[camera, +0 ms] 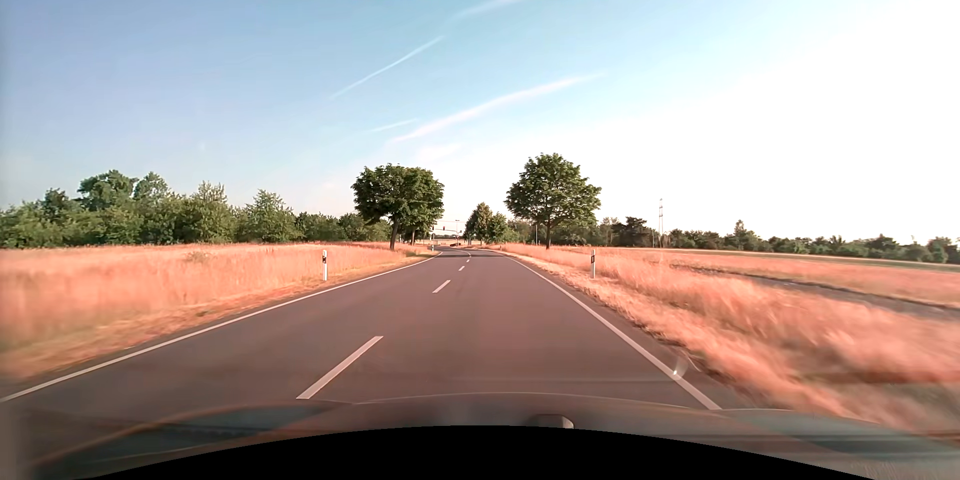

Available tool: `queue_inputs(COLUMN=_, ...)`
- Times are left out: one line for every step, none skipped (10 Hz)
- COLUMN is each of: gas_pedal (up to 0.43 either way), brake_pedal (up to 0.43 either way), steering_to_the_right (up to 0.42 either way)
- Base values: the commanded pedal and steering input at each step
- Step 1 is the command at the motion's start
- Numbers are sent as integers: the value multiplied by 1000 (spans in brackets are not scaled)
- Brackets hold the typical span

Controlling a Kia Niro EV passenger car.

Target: Follow the waypoints while adhering to traffic rules and regulations

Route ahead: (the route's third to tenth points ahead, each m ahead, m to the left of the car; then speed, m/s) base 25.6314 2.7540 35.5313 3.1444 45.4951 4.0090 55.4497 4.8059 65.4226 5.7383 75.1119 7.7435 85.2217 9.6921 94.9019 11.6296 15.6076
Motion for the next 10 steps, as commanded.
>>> queue_inputs(gas_pedal=0, brake_pedal=0, steering_to_the_right=-10)
queue_inputs(gas_pedal=0, brake_pedal=0, steering_to_the_right=-11)
queue_inputs(gas_pedal=0, brake_pedal=0, steering_to_the_right=-12)
queue_inputs(gas_pedal=0, brake_pedal=0, steering_to_the_right=-14)
queue_inputs(gas_pedal=0, brake_pedal=0, steering_to_the_right=-14)
queue_inputs(gas_pedal=0, brake_pedal=0, steering_to_the_right=-14)
queue_inputs(gas_pedal=0, brake_pedal=0, steering_to_the_right=-14)
queue_inputs(gas_pedal=0, brake_pedal=0, steering_to_the_right=-14)
queue_inputs(gas_pedal=0, brake_pedal=0, steering_to_the_right=-14)
queue_inputs(gas_pedal=0, brake_pedal=0, steering_to_the_right=-14)
